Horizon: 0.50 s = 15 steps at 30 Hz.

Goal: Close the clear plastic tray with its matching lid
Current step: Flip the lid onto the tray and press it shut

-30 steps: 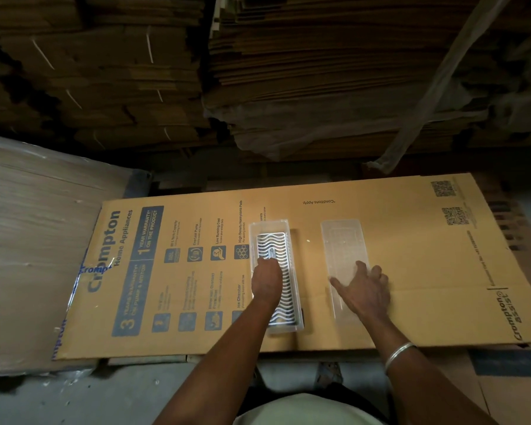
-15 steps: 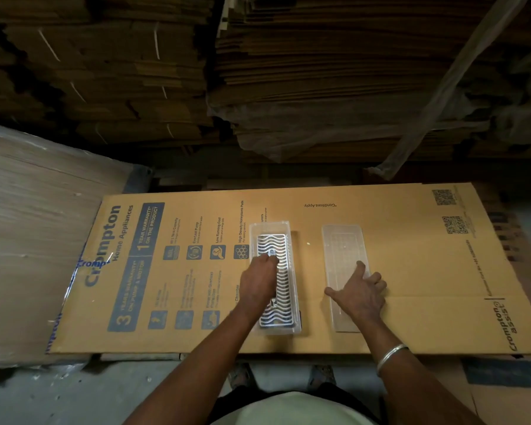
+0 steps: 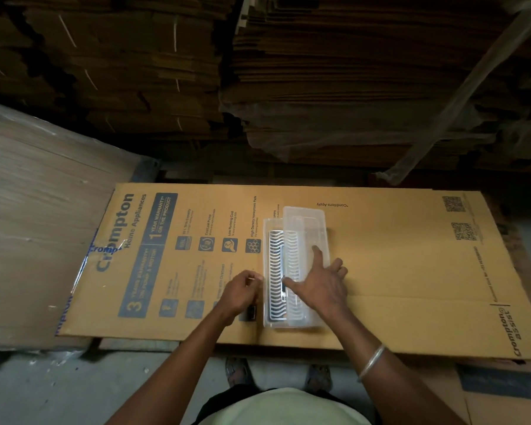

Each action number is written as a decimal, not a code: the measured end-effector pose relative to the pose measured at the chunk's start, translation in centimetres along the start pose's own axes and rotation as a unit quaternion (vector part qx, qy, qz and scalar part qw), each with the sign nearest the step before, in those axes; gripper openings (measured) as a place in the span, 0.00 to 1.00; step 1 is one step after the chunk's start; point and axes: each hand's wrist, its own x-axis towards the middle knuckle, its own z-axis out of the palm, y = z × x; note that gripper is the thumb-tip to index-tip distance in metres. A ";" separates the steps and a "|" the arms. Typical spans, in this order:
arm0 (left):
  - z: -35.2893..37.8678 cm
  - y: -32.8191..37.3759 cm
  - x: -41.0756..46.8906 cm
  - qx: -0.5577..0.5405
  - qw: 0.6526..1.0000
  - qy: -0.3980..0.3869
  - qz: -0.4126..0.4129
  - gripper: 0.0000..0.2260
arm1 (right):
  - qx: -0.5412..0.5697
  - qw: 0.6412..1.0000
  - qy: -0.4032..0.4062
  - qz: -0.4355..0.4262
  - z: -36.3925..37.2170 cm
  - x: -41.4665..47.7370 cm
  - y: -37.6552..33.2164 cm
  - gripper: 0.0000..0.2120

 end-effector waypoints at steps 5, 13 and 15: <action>-0.7 -0.7 -1.6 -0.069 0.987 -0.129 -0.063 0.09 | -0.050 0.998 -0.022 -0.011 2.1 -0.3 -3.2 0.57; -0.3 -1.2 -2.3 0.075 0.985 -0.150 -0.041 0.34 | -0.080 0.997 -0.020 0.001 3.7 -0.3 -4.9 0.57; -0.2 -1.1 -2.4 0.081 0.984 -0.152 -0.039 0.33 | -0.081 0.996 -0.019 0.003 3.9 -0.2 -4.9 0.58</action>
